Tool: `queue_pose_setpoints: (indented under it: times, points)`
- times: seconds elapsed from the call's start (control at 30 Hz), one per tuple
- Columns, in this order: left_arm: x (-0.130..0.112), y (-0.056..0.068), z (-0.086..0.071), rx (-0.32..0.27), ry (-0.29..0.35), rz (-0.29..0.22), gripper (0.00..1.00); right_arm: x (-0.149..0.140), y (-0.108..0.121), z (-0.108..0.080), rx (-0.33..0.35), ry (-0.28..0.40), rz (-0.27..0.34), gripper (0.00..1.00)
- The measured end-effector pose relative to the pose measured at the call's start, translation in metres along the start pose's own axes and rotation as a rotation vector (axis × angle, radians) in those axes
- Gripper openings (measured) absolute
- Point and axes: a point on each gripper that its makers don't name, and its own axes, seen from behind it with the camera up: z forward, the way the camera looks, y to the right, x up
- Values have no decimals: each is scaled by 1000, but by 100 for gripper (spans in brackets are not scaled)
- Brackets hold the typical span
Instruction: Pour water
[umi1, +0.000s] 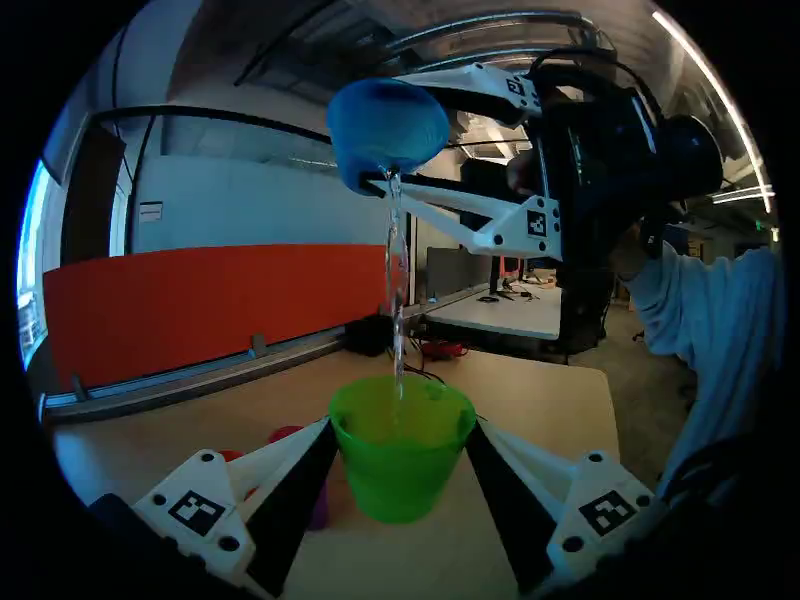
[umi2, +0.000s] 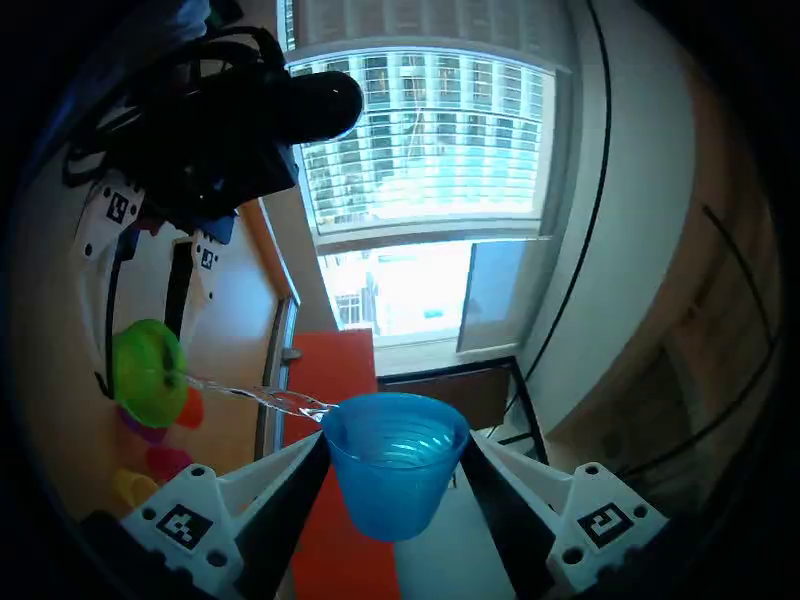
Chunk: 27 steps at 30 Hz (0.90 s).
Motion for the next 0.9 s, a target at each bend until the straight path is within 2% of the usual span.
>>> queue_pose_setpoints:
  times: [0.9]
  points:
    - [3, -2, 0, 2, 13, -16, 87, 24, 7, 6, -19, 15, -175, 91]
